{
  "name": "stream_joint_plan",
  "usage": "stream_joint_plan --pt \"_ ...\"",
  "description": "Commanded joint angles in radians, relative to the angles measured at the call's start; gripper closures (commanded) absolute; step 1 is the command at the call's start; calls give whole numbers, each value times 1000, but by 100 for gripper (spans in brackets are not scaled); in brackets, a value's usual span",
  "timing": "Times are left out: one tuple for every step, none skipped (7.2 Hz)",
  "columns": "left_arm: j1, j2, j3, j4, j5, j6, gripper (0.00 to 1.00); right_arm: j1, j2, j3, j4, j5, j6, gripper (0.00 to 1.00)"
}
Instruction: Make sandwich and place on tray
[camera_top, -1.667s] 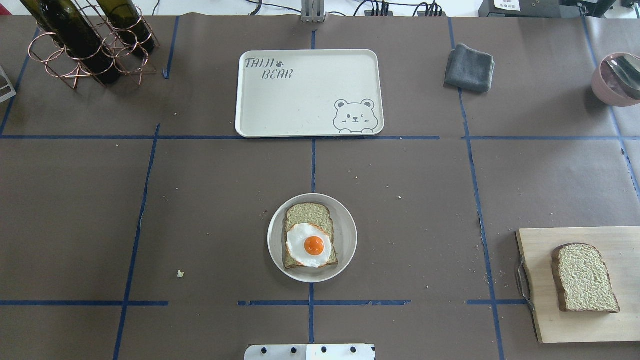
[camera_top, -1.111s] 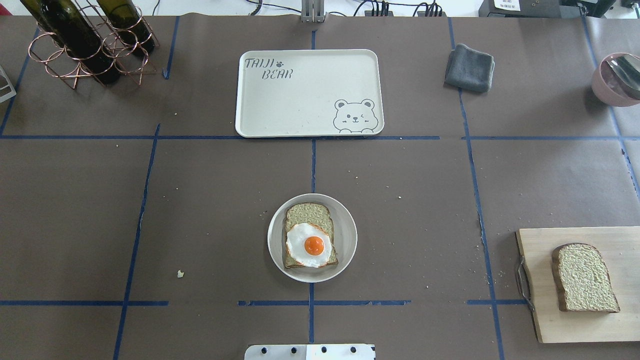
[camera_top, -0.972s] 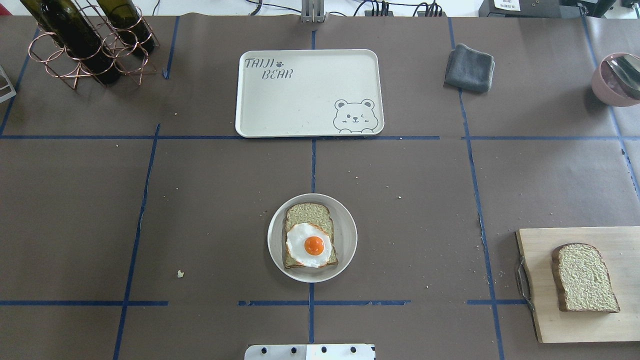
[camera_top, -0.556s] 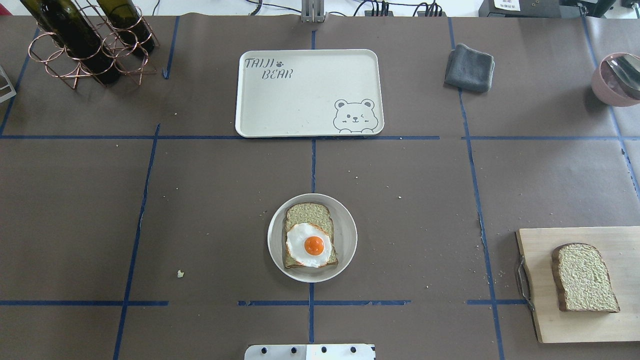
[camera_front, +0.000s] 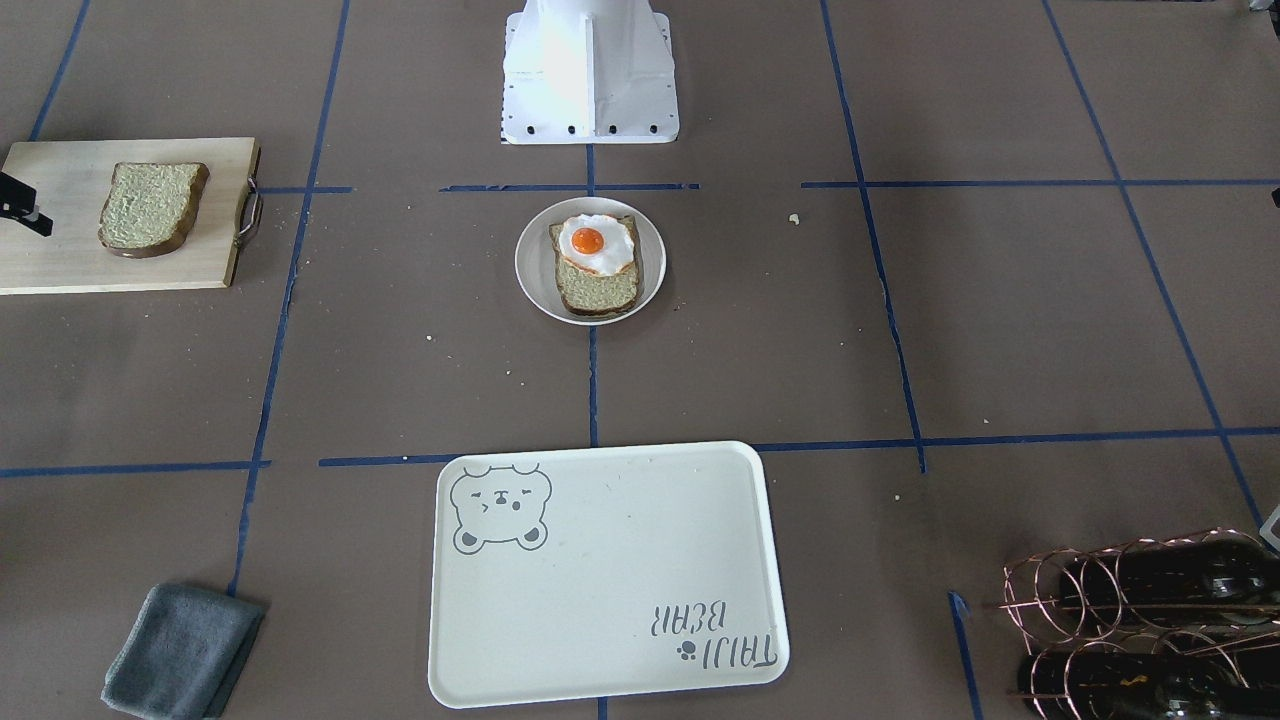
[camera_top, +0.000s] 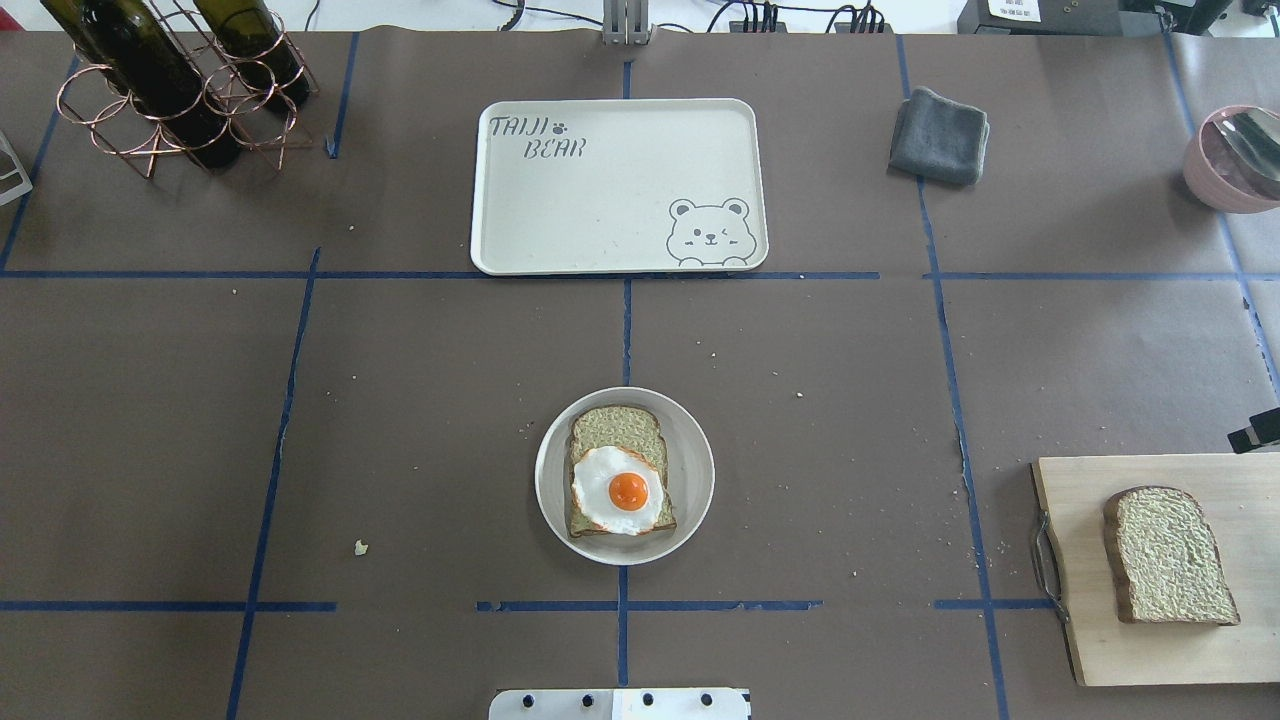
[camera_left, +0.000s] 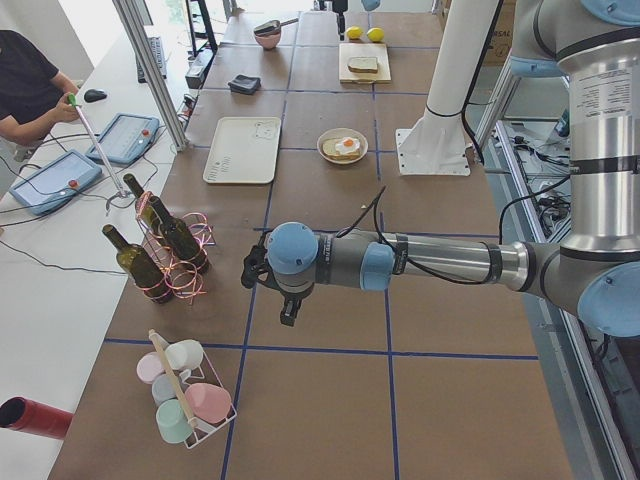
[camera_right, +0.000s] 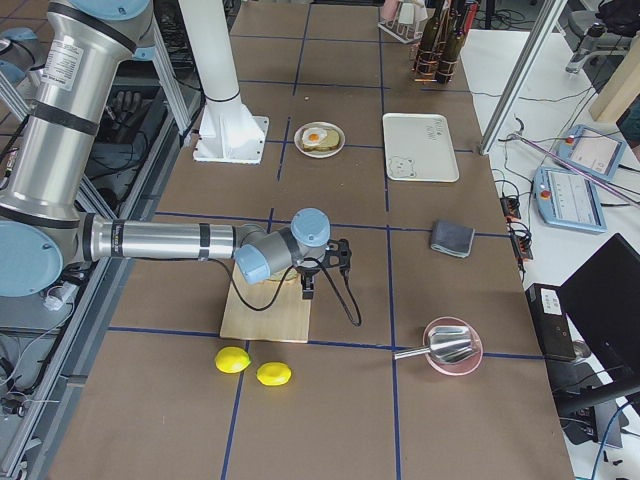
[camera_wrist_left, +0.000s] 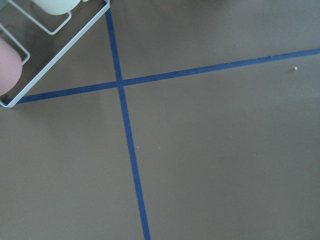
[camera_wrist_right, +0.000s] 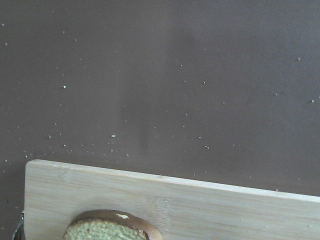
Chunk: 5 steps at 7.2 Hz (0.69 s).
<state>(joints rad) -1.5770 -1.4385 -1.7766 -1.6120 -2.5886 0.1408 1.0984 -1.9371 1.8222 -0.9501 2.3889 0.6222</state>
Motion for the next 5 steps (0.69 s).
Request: stream_joint_plan --pt "0 1 0 -6 -10 -1 0 -176 -80 -4 285 -140 343 0" --pt "0 1 0 -5 -10 -3 0 -239 -109 -6 362 -198 414 2" --pt "0 1 0 -6 -10 -3 0 -267 -131 -6 379 -220 418 8" --pt "0 1 -1 -6 -12 -4 0 -290 -138 -20 393 -218 427 8" --pt "0 1 -1 -6 -12 -3 0 -311 -138 -67 472 -212 479 16"
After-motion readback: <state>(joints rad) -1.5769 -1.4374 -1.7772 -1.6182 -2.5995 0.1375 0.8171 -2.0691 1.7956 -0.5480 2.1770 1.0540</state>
